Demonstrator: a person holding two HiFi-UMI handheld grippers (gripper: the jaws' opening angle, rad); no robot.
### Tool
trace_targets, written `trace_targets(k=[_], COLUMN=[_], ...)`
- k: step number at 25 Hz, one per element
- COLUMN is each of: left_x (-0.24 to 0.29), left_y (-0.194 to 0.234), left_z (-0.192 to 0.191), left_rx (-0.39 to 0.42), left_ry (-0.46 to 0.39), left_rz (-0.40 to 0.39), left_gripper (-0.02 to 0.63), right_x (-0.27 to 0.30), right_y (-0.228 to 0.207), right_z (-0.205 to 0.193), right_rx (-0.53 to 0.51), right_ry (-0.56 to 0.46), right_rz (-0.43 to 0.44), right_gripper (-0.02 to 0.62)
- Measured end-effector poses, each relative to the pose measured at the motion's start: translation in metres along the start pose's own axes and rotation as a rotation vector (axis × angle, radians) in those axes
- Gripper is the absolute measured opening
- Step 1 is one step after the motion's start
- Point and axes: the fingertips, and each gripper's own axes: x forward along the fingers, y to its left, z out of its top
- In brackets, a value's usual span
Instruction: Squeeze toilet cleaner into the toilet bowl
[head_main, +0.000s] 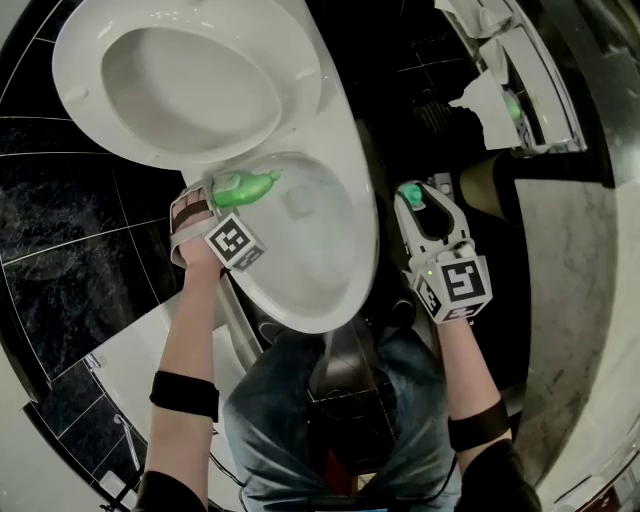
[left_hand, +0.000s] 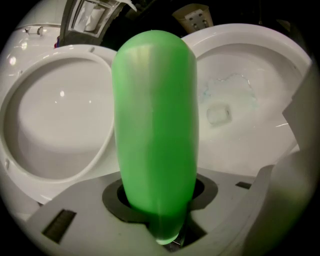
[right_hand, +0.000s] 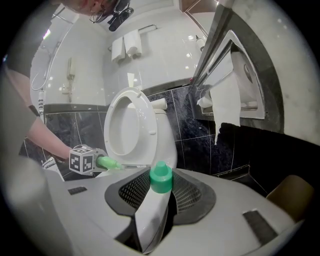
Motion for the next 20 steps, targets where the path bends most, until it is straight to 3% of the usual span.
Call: trace_targets(k=[11,15,20], left_x=[0.003,-0.01,-0.008], left_y=[-0.009,-0.013,-0.037], left_z=[-0.068,-0.08,-0.121], left_rx=[-0.085,-0.167,-0.114], left_ry=[0.085,0.081,0.14], left_rz=[-0.019,-0.045,-0.039], left_gripper=[0.184,0.184,0.184], right_x=[0.012,0.016,0.02], right_y=[0.025,0.04,0.059], right_z=[0.0,-0.001,-0.001], right_rx=[-0.009,-0.018,-0.029], right_ry=[0.011,0.015,0.026], right_rz=[0.04,0.062,0.086], right_gripper=[0.14,0.14,0.14])
